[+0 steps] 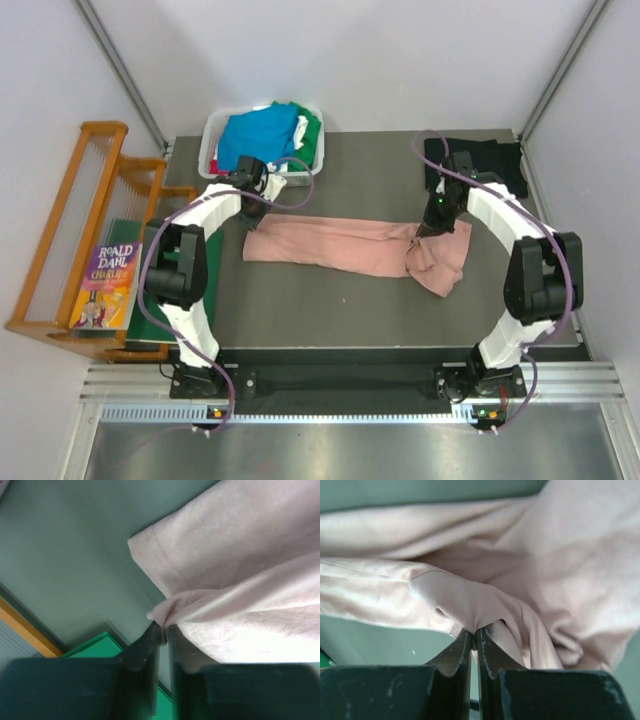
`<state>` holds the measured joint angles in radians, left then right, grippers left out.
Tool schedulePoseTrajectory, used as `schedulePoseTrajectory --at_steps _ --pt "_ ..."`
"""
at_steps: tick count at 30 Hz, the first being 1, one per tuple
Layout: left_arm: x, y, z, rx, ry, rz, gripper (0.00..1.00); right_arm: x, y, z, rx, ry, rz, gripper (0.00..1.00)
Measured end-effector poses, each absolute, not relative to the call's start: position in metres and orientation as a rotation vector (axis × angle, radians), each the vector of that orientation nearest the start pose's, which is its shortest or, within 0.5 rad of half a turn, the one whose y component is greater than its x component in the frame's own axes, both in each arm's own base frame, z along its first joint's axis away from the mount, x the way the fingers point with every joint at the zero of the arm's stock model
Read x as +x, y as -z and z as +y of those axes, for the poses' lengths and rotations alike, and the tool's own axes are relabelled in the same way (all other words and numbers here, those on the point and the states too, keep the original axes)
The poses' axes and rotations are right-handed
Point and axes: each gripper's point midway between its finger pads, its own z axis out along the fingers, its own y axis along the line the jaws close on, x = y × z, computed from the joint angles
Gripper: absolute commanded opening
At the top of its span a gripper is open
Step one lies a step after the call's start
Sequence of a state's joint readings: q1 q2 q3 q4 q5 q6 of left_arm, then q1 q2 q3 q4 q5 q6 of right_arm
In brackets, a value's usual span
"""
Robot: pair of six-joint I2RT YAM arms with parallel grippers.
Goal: Fold and stack the t-shirts
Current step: Fold the tshirt
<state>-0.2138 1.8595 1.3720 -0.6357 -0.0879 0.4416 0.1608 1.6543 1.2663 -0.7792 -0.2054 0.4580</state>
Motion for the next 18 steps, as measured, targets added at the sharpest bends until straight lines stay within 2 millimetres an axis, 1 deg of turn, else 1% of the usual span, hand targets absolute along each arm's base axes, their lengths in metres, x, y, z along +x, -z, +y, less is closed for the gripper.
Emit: schedulePoseTrajectory --at_steps 1,2,6,9,10,11,12,13,14,15,16,17,18 --pt "0.41 -0.063 -0.055 0.844 -0.189 2.572 0.88 0.344 -0.097 0.111 0.361 -0.448 2.772 0.04" --pt "0.41 -0.062 -0.054 0.842 -0.193 2.578 0.99 0.349 -0.093 0.112 0.367 -0.448 2.782 0.04" --pt "0.41 -0.063 -0.052 0.829 -0.207 2.581 0.99 0.36 -0.077 0.113 0.38 -0.43 2.821 0.06" --pt "0.404 -0.064 -0.051 0.829 -0.209 2.582 0.99 0.368 -0.073 0.113 0.387 -0.419 2.833 0.08" --pt "0.402 -0.066 -0.051 0.831 -0.206 2.582 0.99 0.372 -0.071 0.112 0.392 -0.411 2.835 0.11" --pt "0.398 -0.069 -0.052 0.834 -0.2 2.58 0.99 0.375 -0.071 0.111 0.396 -0.41 2.836 0.15" --pt "0.395 -0.075 -0.055 0.835 -0.194 2.571 0.99 0.378 -0.071 0.11 0.401 -0.403 2.835 0.23" --pt "0.392 -0.081 -0.058 0.835 -0.189 2.559 0.99 0.384 -0.07 0.108 0.408 -0.39 2.836 0.35" --pt "0.389 -0.089 -0.063 0.842 -0.181 2.539 0.99 0.388 -0.07 0.106 0.417 -0.383 2.832 0.41" --pt "0.386 -0.097 -0.07 0.856 -0.175 2.514 0.99 0.395 -0.07 0.103 0.417 -0.368 2.829 0.49" --pt "0.381 -0.104 -0.079 0.874 -0.166 2.487 0.99 0.401 -0.071 0.1 0.422 -0.354 2.825 0.64" --pt "0.376 -0.11 -0.089 0.9 -0.155 2.461 0.99 0.407 -0.072 0.097 0.428 -0.339 2.819 0.68" --pt "0.371 -0.114 -0.098 0.924 -0.144 2.44 0.99 0.412 -0.072 0.095 0.438 -0.327 2.813 0.7"
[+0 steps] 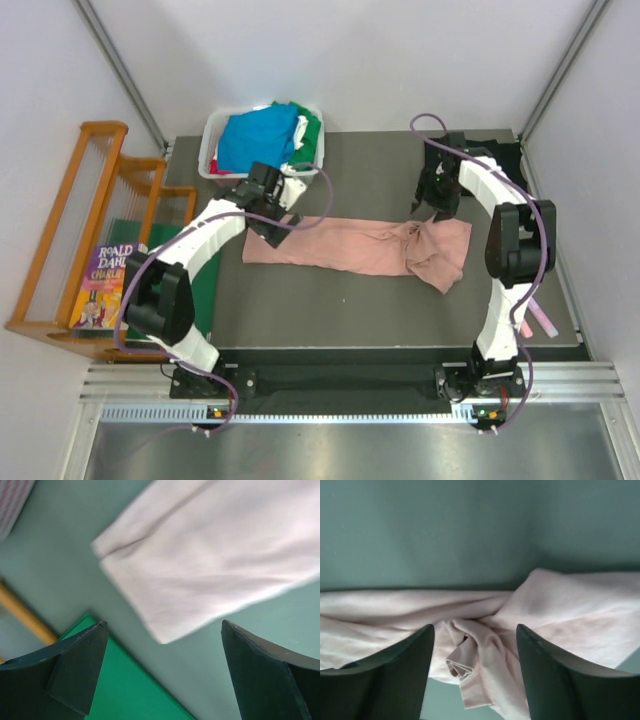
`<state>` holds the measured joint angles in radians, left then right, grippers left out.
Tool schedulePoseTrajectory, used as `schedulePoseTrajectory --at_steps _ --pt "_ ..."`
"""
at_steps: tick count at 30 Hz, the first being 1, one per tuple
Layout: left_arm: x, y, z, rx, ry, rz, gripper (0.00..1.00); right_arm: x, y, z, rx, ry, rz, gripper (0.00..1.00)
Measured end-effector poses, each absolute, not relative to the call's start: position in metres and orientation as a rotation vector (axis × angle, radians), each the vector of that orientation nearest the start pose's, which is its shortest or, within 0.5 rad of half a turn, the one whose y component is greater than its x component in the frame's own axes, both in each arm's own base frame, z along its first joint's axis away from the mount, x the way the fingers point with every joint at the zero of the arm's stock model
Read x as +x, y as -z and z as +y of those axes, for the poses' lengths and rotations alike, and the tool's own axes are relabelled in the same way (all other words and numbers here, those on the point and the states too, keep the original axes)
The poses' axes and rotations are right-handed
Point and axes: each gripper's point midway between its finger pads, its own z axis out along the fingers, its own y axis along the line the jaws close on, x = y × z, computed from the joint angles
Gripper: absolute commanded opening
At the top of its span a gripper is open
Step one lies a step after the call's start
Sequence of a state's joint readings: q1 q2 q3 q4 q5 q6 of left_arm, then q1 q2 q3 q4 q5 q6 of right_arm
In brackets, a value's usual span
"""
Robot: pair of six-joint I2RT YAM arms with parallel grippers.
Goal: Fold and stack the t-shirts
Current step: Fold the tshirt
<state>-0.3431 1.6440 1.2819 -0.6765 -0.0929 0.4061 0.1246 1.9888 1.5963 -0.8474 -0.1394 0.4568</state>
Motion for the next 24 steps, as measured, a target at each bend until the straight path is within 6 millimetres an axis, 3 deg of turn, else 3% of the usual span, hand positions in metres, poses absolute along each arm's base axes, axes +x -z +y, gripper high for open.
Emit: schedulePoseTrajectory --at_steps 4,7,9,16,19,24 --pt "0.349 -0.117 -0.132 1.021 -0.068 2.394 0.99 0.427 -0.086 0.08 0.457 -0.277 2.787 0.77" --pt "0.344 -0.11 -0.131 1.025 -0.062 2.418 0.99 0.43 -0.097 0.075 0.462 -0.262 2.761 0.77" --pt "0.342 -0.105 -0.127 1.017 -0.066 2.439 0.99 0.421 -0.107 0.075 0.457 -0.259 2.746 0.75" --pt "0.342 -0.103 -0.125 0.997 -0.071 2.454 0.99 0.322 -0.15 0.082 0.394 -0.333 2.658 0.54" --pt "0.343 -0.098 -0.126 0.998 -0.071 2.463 0.99 0.285 -0.135 0.08 0.412 -0.351 2.67 0.5" --pt "0.344 -0.081 -0.125 1.009 -0.084 2.506 0.99 0.233 -0.087 0.082 0.447 -0.352 2.821 0.49"
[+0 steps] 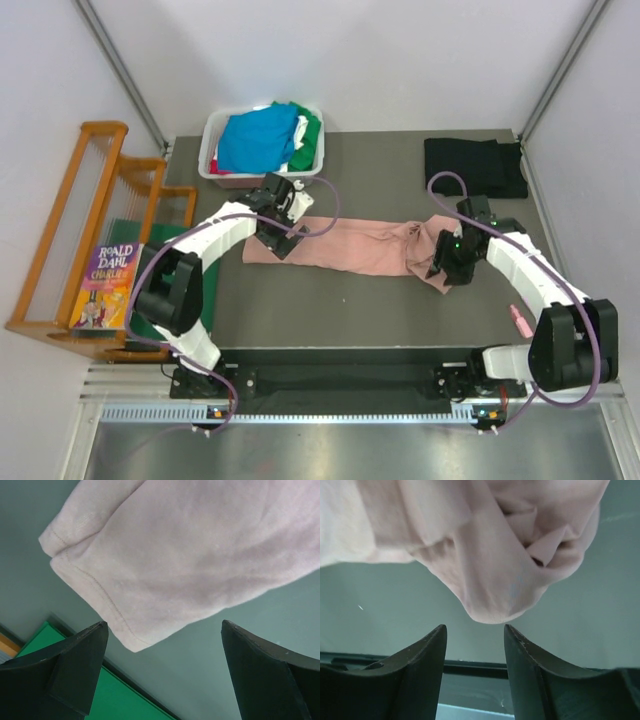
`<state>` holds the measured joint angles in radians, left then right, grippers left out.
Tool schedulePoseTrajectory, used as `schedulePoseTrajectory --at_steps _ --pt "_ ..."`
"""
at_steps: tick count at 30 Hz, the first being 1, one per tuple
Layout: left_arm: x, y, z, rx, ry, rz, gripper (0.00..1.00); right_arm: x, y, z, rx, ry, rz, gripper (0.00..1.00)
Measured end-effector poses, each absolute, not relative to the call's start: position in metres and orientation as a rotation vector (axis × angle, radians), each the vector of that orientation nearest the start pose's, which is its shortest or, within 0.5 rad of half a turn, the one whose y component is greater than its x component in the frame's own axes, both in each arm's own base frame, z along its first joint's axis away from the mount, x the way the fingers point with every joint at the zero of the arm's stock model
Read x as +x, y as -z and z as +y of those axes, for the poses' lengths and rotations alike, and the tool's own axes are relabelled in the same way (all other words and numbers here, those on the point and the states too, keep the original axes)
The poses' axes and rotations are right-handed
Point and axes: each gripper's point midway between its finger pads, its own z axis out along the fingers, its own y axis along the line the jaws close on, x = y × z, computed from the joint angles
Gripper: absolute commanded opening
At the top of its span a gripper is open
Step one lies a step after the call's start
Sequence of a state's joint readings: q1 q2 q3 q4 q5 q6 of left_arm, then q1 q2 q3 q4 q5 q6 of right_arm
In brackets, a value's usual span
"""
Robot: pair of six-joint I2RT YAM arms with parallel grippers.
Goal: Fold and stack the t-shirts
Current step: Fold the tshirt
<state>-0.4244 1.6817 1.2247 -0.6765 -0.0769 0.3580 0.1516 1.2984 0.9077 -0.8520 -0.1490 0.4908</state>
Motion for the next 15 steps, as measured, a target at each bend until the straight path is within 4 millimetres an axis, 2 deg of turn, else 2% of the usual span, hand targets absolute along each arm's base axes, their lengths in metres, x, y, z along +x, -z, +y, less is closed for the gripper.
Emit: schedulePoseTrajectory --at_steps 3,9,15 --pt "0.35 -0.07 -0.123 1.012 -0.116 2.529 0.99 0.221 -0.077 0.085 0.439 -0.368 2.863 0.52" --pt "0.371 -0.052 -0.128 1.017 -0.156 2.557 0.99 0.228 -0.078 0.092 0.403 -0.393 2.836 0.55" --pt "0.385 -0.053 -0.13 1.008 -0.184 2.539 0.99 0.229 -0.074 0.092 0.398 -0.386 2.833 0.55"
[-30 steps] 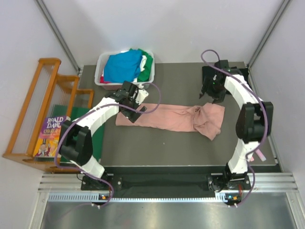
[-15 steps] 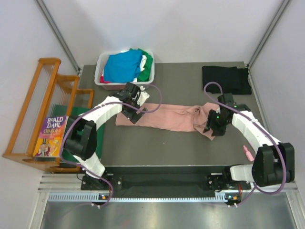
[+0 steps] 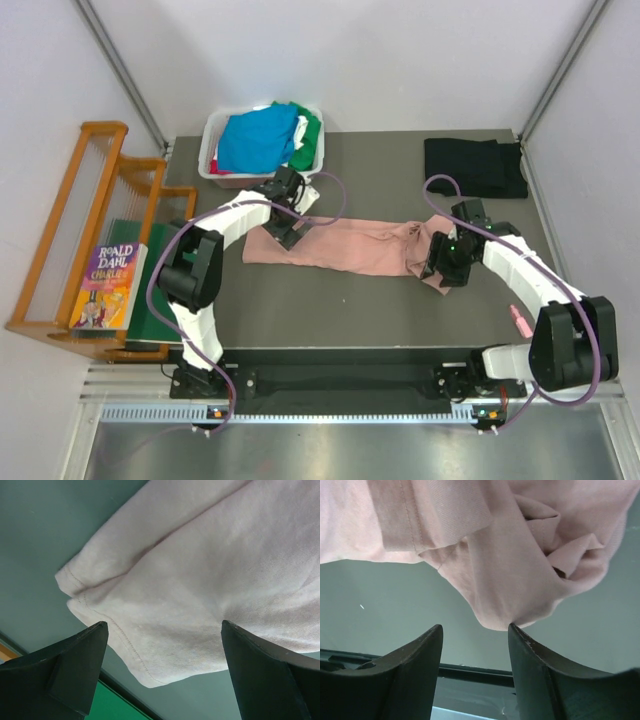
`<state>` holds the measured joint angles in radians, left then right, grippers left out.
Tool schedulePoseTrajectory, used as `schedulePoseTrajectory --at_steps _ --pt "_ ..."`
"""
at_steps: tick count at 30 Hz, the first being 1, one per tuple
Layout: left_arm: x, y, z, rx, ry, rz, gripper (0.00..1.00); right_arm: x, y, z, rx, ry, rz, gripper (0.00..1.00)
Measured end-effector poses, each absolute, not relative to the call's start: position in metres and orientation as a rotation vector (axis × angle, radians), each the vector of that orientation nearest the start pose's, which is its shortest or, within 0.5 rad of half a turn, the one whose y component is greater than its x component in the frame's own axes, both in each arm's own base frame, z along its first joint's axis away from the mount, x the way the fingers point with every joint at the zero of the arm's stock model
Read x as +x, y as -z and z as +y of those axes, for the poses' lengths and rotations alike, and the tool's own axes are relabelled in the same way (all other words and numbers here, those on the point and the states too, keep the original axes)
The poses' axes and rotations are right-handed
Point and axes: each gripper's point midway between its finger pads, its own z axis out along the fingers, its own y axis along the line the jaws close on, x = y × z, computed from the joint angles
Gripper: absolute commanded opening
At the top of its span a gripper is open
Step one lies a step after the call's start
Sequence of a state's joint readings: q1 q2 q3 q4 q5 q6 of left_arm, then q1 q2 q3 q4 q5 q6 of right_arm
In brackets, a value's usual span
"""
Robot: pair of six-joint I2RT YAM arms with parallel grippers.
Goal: Fold and stack the t-shirts
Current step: Fold the tshirt
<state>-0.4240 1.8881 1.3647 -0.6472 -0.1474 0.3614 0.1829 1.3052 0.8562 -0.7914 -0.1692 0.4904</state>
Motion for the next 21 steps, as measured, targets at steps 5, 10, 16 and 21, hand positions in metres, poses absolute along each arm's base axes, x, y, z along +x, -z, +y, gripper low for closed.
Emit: schedulePoseTrajectory --at_steps 5,10,16,21 --pt "0.389 -0.054 -0.127 0.997 -0.186 2.535 0.99 0.213 -0.064 0.106 0.372 -0.447 2.874 0.55" --pt "0.391 -0.054 -0.122 0.979 -0.191 2.542 0.99 0.193 -0.06 0.127 0.307 -0.507 2.914 0.55" --pt "0.394 -0.055 -0.118 0.962 -0.192 2.541 0.99 0.186 -0.055 0.134 0.274 -0.489 2.918 0.54" --pt "0.392 -0.052 -0.117 0.96 -0.186 2.548 0.99 0.201 -0.045 0.115 0.324 -0.335 2.888 0.53"
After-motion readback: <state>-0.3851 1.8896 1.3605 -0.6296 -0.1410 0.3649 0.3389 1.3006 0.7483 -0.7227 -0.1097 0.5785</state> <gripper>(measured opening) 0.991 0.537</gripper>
